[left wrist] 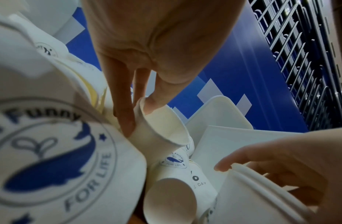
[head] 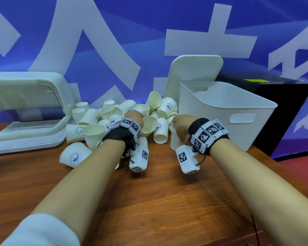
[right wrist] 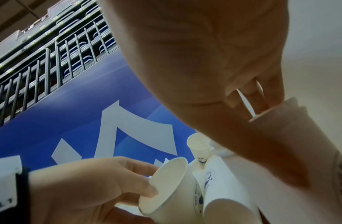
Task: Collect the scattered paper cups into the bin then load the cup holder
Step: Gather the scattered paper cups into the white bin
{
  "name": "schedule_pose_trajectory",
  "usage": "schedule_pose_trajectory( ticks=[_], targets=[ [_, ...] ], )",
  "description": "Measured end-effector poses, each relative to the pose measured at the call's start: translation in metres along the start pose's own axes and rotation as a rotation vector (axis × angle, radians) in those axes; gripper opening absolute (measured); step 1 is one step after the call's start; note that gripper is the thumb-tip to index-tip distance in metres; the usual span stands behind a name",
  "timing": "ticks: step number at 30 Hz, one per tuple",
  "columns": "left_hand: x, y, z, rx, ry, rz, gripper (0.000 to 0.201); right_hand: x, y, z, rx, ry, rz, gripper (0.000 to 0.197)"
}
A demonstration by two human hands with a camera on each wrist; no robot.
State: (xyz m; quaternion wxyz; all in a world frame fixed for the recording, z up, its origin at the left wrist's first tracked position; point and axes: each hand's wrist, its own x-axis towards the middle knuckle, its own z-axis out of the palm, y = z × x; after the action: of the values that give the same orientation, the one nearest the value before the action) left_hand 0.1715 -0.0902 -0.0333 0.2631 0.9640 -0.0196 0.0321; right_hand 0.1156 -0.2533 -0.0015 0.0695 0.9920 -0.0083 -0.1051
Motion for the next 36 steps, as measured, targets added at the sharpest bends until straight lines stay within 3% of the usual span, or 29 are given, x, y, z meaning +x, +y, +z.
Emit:
schedule_pose_trajectory(
  ticks=[6, 9, 12, 16, 22, 30, 36],
  targets=[
    [-0.006, 0.002, -0.014, -0.247, 0.1, -0.098, 0.035, -0.016, 0.007, -0.007, 0.047, 0.143, -0.058, 0.058],
    [-0.013, 0.008, -0.024, -0.636, 0.117, -0.13, 0.038, -0.025, 0.009, -0.017, 0.15, 0.218, -0.081, 0.056],
    [-0.02, 0.019, -0.039, -0.894, 0.159, -0.093, 0.042, -0.031, 0.012, -0.028, 0.385, 0.331, -0.102, 0.063],
    [-0.025, 0.041, -0.058, -1.073, 0.233, -0.01, 0.039, -0.043, 0.014, -0.044, 0.642, 0.501, -0.168, 0.068],
    [-0.028, 0.088, -0.067, -1.304, 0.298, 0.042, 0.042, -0.057, 0.047, -0.065, 0.679, 0.727, -0.038, 0.064],
    [-0.021, 0.176, -0.022, -1.227, 0.121, 0.188, 0.042, -0.041, 0.121, -0.063, 0.699, 0.834, 0.294, 0.06],
    [-0.008, 0.199, 0.002, -0.971, -0.051, 0.246, 0.047, -0.023, 0.154, -0.058, 0.667, 0.73, 0.391, 0.062]
  ],
)
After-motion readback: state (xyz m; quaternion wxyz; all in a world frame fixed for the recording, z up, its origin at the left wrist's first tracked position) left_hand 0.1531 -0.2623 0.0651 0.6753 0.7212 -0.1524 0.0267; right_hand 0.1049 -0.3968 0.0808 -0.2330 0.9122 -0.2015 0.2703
